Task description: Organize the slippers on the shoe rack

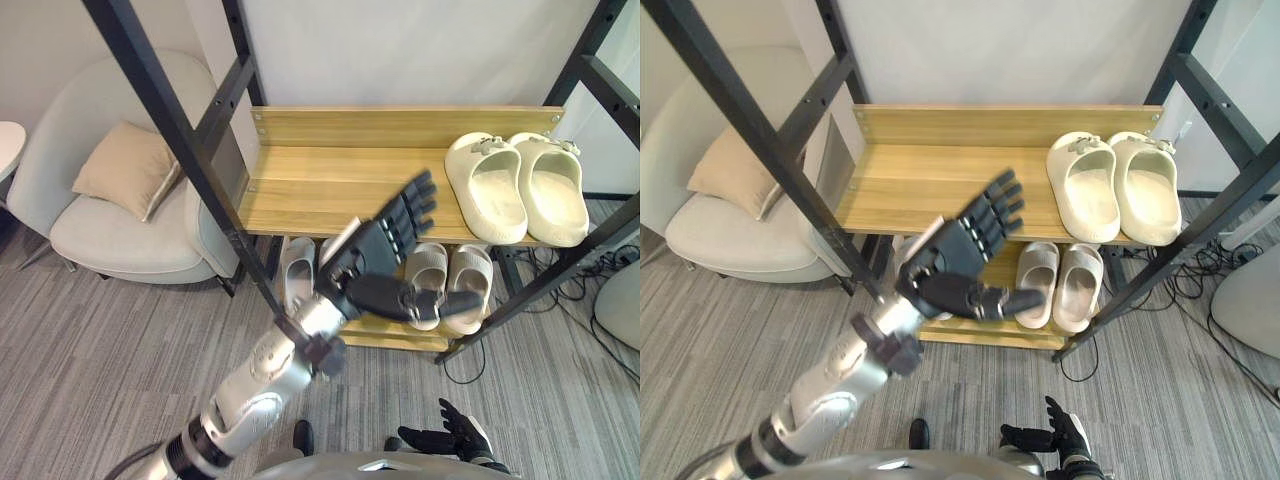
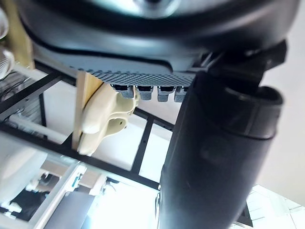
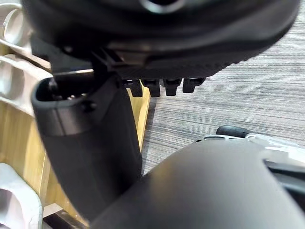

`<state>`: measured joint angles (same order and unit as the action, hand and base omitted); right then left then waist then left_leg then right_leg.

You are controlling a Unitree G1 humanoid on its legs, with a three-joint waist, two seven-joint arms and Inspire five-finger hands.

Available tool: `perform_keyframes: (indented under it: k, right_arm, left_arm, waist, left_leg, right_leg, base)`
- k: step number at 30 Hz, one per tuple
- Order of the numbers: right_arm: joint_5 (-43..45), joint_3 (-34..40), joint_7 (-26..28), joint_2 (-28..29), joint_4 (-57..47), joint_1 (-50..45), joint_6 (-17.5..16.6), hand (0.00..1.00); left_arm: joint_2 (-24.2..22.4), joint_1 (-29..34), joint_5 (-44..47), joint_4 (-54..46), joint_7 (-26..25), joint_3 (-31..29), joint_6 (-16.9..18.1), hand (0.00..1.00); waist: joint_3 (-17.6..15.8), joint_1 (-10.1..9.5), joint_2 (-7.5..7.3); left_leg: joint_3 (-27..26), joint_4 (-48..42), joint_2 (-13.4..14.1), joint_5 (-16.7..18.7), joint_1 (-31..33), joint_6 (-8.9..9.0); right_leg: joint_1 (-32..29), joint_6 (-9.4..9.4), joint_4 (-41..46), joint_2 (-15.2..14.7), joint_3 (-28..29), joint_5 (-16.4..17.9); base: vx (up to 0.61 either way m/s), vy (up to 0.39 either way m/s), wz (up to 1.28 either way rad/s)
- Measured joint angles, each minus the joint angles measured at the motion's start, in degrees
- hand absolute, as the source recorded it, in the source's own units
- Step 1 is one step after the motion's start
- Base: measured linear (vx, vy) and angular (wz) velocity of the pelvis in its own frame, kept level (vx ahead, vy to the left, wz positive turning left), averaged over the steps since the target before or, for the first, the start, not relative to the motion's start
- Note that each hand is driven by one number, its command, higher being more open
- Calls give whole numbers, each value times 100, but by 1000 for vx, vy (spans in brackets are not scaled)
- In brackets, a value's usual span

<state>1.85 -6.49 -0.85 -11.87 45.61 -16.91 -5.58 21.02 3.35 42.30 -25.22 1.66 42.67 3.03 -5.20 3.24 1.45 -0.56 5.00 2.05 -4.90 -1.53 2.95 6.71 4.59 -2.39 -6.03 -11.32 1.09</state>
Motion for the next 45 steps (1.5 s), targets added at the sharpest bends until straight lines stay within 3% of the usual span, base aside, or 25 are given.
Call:
perform_keyframes:
  k: [3,5,6,9,15,21,36,38,41,44,45]
  right_arm:
    - [-82,-85,2,-15,49,28,6,100]
    - [-182,-174,18,-43,90,40,4,100]
    - [-181,-190,23,-35,159,55,3,100]
    - [-179,-188,21,-4,192,64,3,100]
    - [-181,-160,19,98,274,73,5,100]
    - [-181,-36,-10,250,431,213,28,100]
    - [-177,165,-213,339,527,600,22,100]
    - [-177,207,-235,357,614,666,32,100]
    - [-177,237,-269,383,642,715,45,100]
    - [-174,322,-320,322,643,696,69,100]
    - [-174,321,-319,323,639,709,68,100]
  left_arm:
    - [-20,516,-32,519,425,212,-48,100]
    - [-122,874,-257,1400,688,176,-173,100]
    - [-250,1063,-616,2245,795,3,-243,100]
    - [-444,1263,-1164,3238,812,-458,-280,100]
    - [-777,1358,-2731,4742,533,-1964,-216,100]
    - [-1029,1137,-3769,5966,-31,-2985,-167,100]
    - [-1357,806,-4294,7269,-948,-4268,-56,100]
    - [-1380,736,-4298,7331,-975,-4361,-50,100]
    - [-1402,585,-4297,7440,-1011,-4362,-50,100]
    - [-1558,417,-4296,7547,-1024,-4335,-50,100]
    - [-1563,390,-4295,7546,-1049,-4333,-50,100]
  waist:
    - [35,-12,-43]
    - [165,-13,-55]
    - [200,-21,-78]
    - [209,-41,-127]
    - [250,-158,-279]
    - [278,-169,-420]
    - [119,-209,-313]
    - [40,-220,-343]
    - [-47,-188,-432]
    - [-162,-137,-265]
    - [-162,-148,-271]
  left_leg:
    - [14,4,14,2,-144,-2]
    - [28,29,18,-1,-174,-5]
    - [81,31,37,7,-169,14]
    - [116,32,55,4,-147,6]
    - [151,30,45,42,-40,6]
    - [135,1,-30,65,38,16]
    - [-129,31,64,105,-5,50]
    - [-118,-6,31,131,44,10]
    - [203,-245,-134,121,400,-48]
    - [1094,-316,-246,59,643,-70]
    - [1242,-312,-298,22,655,-57]
  right_leg:
    - [42,-9,185,0,-10,106]
    - [24,-17,275,1,-15,194]
    - [26,-8,286,7,-42,202]
    - [23,-7,285,23,-88,202]
    - [-8,-1,190,16,-133,201]
    - [-35,25,99,1,-143,187]
    - [-233,12,316,50,127,232]
    - [-509,26,829,-26,157,458]
    - [-962,67,1791,-232,137,850]
    - [-986,-31,2265,-257,445,967]
    - [-966,-13,2283,-266,550,1036]
  base:
    - [-73,-1,2]
    - [-91,1,4]
    - [-72,0,7]
    - [-45,-12,8]
    - [24,-6,3]
    - [113,-6,0]
    - [-32,9,-9]
    - [-4,3,3]
    - [-18,-18,50]
    - [-14,-1,140]
    - [2,-51,146]
